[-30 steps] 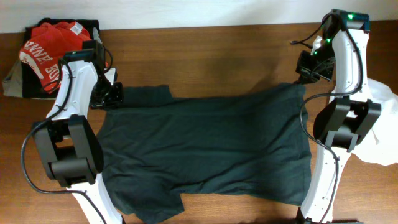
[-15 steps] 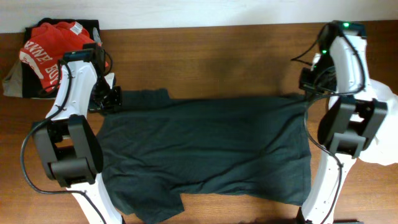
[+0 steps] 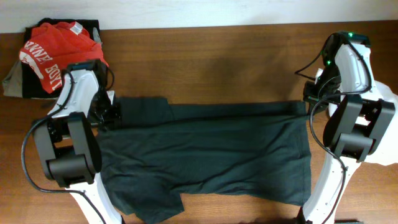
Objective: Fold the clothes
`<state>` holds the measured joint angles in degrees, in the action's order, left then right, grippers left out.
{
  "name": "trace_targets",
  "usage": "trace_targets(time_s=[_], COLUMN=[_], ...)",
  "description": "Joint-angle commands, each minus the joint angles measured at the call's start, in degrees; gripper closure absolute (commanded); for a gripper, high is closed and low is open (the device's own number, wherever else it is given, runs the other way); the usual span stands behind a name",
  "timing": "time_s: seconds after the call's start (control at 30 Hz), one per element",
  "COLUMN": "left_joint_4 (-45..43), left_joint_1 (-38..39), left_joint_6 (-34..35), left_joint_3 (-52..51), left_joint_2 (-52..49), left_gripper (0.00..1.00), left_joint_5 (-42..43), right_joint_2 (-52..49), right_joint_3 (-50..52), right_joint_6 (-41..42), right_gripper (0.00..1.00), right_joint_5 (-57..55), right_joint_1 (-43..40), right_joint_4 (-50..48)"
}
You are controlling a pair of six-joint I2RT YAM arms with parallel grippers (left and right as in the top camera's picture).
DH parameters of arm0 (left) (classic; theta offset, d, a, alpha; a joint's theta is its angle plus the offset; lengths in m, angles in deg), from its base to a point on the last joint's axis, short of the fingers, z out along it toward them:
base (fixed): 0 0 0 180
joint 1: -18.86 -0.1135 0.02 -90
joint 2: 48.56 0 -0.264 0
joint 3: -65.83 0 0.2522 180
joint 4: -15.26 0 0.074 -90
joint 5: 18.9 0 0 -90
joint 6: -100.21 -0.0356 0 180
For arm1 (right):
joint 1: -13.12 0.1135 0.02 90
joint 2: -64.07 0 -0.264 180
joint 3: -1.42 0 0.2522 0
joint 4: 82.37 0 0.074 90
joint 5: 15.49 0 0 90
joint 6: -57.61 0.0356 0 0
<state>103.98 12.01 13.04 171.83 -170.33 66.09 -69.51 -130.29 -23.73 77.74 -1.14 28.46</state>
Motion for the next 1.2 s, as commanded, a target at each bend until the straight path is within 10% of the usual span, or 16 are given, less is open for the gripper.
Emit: trace_targets(time_s=[0.0, 0.1, 0.13, 0.3, 0.37, 0.4, 0.43, 0.5, 0.8, 1.17], left_joint_4=[0.3, 1.1, 1.2, 5.3, 2.6, 1.2, 0.4, 0.0, -14.7, -28.5], left_joint_1=[-0.5, -0.5, -0.5, 0.0, 1.4, 2.4, 3.4, 5.0, 5.8, 0.9], left_joint_6=[0.7, 0.6, 0.7, 2.9, 2.9, 2.7, 2.7, 2.7, 3.0, 6.8], left_joint_3=[-1.5, -1.4, -1.0, 11.4, 11.9, 11.7, 11.5, 10.0, -10.1, -10.6], left_joint_2=[-0.5, -0.5, -0.5, -0.5, -0.5, -0.5, -0.5, -0.5, -0.5, -0.5], left_gripper=[0.91, 0.23, 0.21, 0.37, 0.58, 0.75, 0.99, 0.99, 0.99, 0.99], left_joint_5=[-0.9, -1.8, -2.9, 1.2, 4.3, 4.4, 4.9, 6.4, 11.2, 11.2], right_joint_2=[1.4, 1.4, 1.4, 1.4, 1.4, 1.4, 1.4, 1.4, 1.3, 1.2], right_joint_3=[2.4, 2.9, 2.4, -1.6, -1.6, -1.6, -1.5, -1.3, 6.9, 26.7], right_joint_6=[-0.9, -0.9, -0.9, -1.0, -1.0, -1.0, -1.0, -1.2, -2.2, 0.2], right_gripper=[0.68, 0.31, 0.29, 0.18, 0.14, 0.21, 0.56, 0.96, 0.96, 0.96], right_joint_5=[-0.9, -1.6, -2.3, -0.4, 0.0, 0.5, 1.7, 2.6, 4.2, 4.3], right_joint_1=[0.0, 0.0, -0.1, -0.4, -0.4, -0.4, -0.3, 0.0, 5.0, 4.9], right_joint_4=[0.3, 0.3, 0.3, 0.2, -0.4, -0.7, -1.0, -1.0, -7.5, -36.4])
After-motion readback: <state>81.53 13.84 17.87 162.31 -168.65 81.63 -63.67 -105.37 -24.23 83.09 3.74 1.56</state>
